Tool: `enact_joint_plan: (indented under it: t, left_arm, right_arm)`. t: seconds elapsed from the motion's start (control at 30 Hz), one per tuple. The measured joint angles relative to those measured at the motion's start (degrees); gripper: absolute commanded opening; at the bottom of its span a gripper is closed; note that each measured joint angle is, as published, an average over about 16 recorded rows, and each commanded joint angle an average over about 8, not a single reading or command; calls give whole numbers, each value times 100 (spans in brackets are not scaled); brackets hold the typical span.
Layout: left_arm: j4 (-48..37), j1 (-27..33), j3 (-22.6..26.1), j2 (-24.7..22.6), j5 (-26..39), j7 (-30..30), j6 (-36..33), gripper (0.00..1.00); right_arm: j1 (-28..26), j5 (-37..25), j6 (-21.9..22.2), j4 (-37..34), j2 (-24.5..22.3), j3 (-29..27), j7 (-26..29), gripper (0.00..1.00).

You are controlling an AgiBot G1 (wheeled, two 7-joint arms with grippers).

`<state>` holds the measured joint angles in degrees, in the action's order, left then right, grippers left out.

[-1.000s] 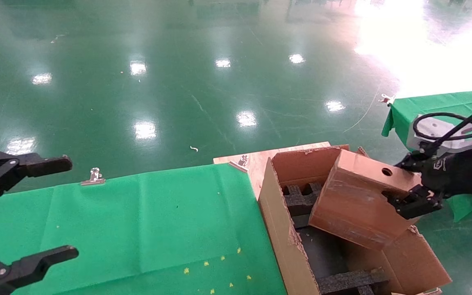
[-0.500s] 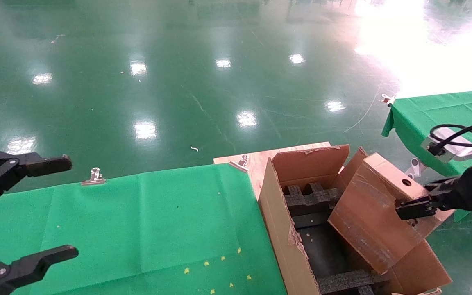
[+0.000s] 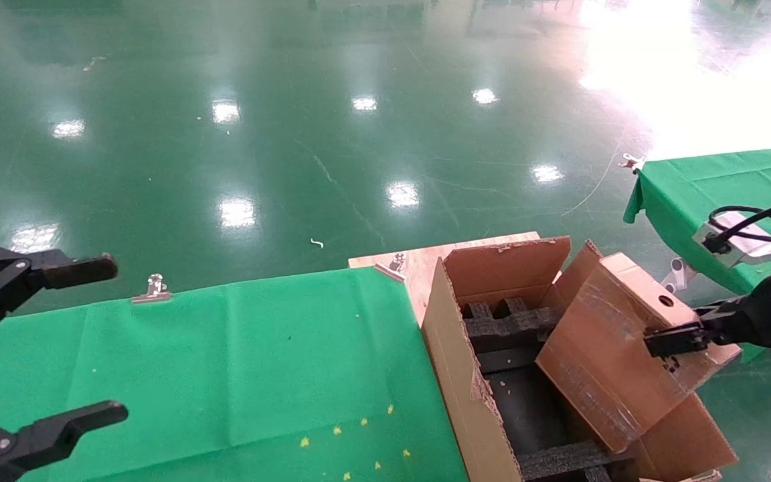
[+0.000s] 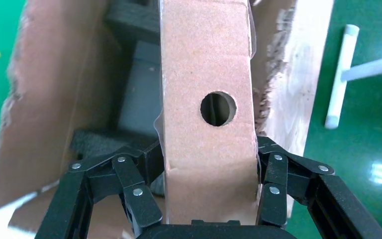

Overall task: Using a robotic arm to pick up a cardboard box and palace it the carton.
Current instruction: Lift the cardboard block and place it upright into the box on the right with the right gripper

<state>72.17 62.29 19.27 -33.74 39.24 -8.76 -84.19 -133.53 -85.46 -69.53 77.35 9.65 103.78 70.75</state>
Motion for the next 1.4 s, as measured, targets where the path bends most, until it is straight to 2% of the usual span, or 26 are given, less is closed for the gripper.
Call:
enact_joint_plan:
  t: [0.27, 0.57, 1.4]
  left_arm:
    - [0, 0, 1, 0, 0, 0, 0, 100]
    - [-1, 0, 1, 0, -1, 1, 0, 100]
    - [-1, 1, 3, 1, -2, 2, 1, 100]
  right_arm:
    - [357, -90, 409, 36, 200, 220, 458, 0]
    - [666, -230, 611, 29, 457, 427, 903, 0]
    - [1051, -1365, 1270, 17, 1033, 675, 2404, 0]
